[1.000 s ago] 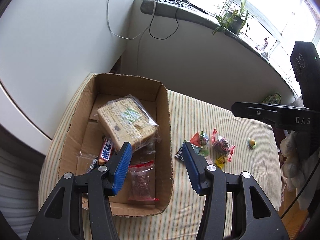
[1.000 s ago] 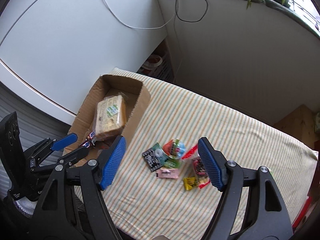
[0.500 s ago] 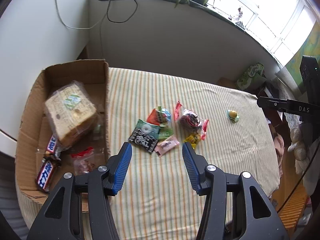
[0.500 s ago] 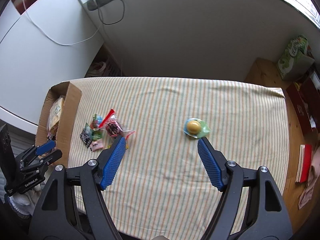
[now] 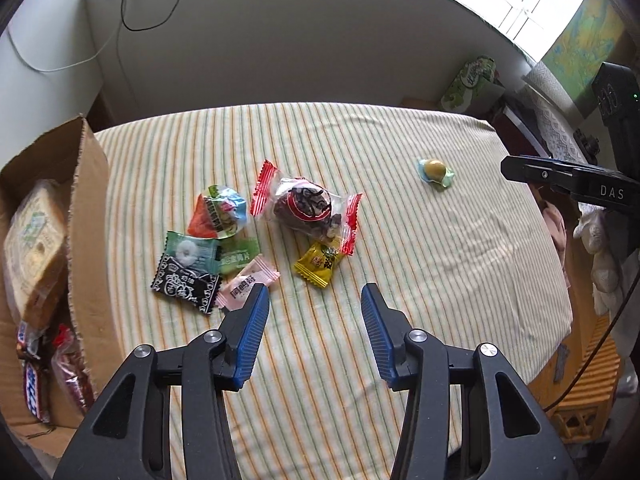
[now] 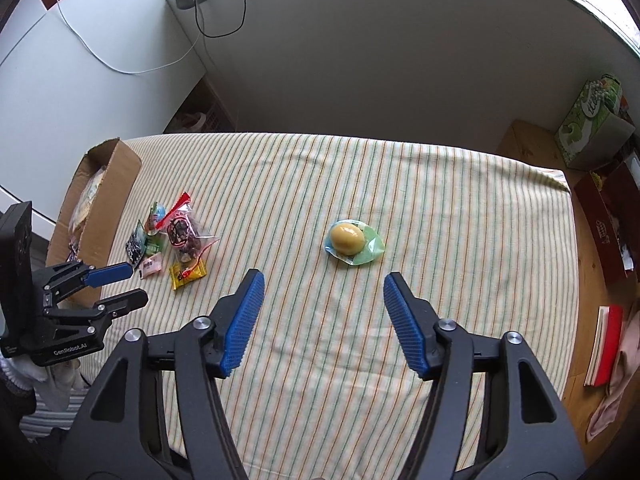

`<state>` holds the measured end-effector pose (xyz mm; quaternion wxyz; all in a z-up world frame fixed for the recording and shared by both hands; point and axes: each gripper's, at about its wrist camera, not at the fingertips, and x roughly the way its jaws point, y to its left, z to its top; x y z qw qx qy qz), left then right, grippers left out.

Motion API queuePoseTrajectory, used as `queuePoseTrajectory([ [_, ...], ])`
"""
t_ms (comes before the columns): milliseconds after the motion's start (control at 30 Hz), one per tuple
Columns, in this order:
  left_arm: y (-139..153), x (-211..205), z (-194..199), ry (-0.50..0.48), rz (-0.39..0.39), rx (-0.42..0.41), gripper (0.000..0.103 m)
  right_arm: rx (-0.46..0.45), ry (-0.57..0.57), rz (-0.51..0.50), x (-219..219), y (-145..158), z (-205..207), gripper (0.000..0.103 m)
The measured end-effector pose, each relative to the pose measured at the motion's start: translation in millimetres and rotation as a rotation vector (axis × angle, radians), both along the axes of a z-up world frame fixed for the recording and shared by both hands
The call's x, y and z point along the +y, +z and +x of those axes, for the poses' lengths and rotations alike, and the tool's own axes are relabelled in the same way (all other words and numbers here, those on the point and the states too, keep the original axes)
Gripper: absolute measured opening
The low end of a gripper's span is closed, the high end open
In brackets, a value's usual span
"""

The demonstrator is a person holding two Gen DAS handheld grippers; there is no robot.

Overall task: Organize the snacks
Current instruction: 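Move the right tool to the yellow ball candy while the left tool approaches the yellow packet, then grasp the yellow ball candy with the right tool while the left tool grasps the yellow packet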

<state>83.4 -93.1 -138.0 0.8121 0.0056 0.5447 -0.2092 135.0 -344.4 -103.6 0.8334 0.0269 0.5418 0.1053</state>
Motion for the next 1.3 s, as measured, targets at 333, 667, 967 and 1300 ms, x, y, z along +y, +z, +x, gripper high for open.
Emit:
queuePoseTrajectory([
  [333, -29, -25, 19, -0.046, 0.08, 0.027, 0.046, 0.025, 0.063, -0.018, -4, -27, 18, 0.054],
  [667, -38, -40, 23, -0.088, 0.147, -0.006, 0.046, 0.043, 0.089, -0.012, -2, -40, 31, 0.043],
  [967, -40, -44, 22, -0.094, 0.161, -0.042, 0.035, 0.072, 0.077, -0.048, 7, -55, 48, 0.038],
  [1300, -41, -48, 24, -0.084, 0.161, -0.051, 0.022, 0.091, 0.081, -0.079, 14, -67, 57, 0.028],
])
